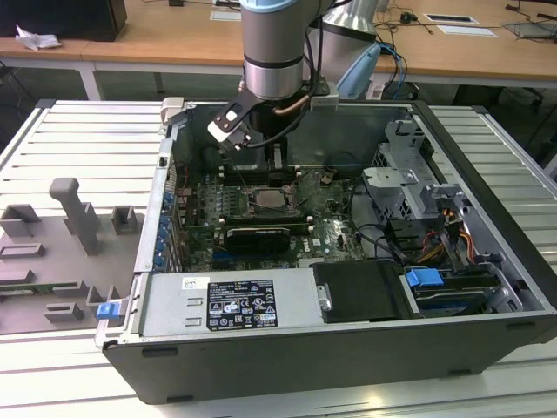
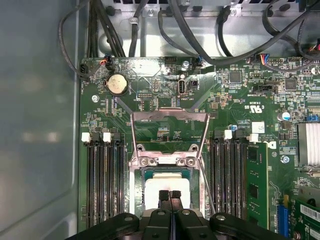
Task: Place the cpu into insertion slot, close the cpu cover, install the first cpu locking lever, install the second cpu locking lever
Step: 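Close the cpu cover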
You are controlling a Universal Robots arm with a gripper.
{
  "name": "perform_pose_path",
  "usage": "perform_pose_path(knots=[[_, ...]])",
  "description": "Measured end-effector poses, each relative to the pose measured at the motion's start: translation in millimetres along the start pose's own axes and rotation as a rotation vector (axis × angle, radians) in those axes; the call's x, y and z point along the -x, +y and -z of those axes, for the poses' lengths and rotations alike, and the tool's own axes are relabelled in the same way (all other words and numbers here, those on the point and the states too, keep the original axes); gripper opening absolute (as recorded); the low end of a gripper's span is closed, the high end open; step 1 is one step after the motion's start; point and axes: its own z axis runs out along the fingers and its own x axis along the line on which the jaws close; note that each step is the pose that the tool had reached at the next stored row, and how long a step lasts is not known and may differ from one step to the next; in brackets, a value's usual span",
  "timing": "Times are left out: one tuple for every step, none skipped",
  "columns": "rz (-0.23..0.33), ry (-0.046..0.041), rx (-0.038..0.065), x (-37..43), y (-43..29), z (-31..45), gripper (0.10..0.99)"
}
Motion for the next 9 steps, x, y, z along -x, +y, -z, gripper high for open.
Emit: perform_pose_path(knots=[[0.000,0.0000,0.000,0.0,0.0,0.1,0.106],[0.000,0.0000,0.000,0.0,0.0,0.3,0.106],[0.000,0.0000,0.000,0.0,0.0,0.4,0.106],[0.000,0.0000,0.000,0.0,0.1,0.6,0.106],[0.000,0.0000,0.000,0.0,0.1,0.7,0.106],[0.000,0.0000,0.000,0.0,0.1,0.8,0.106],[0.000,0.0000,0.000,0.0,0.1,0.9,0.106],[0.000,-0.0001,0.000,0.0,0.1,1.0,0.106],[0.000,0.0000,0.000,0.0,0.1,1.1,0.106]])
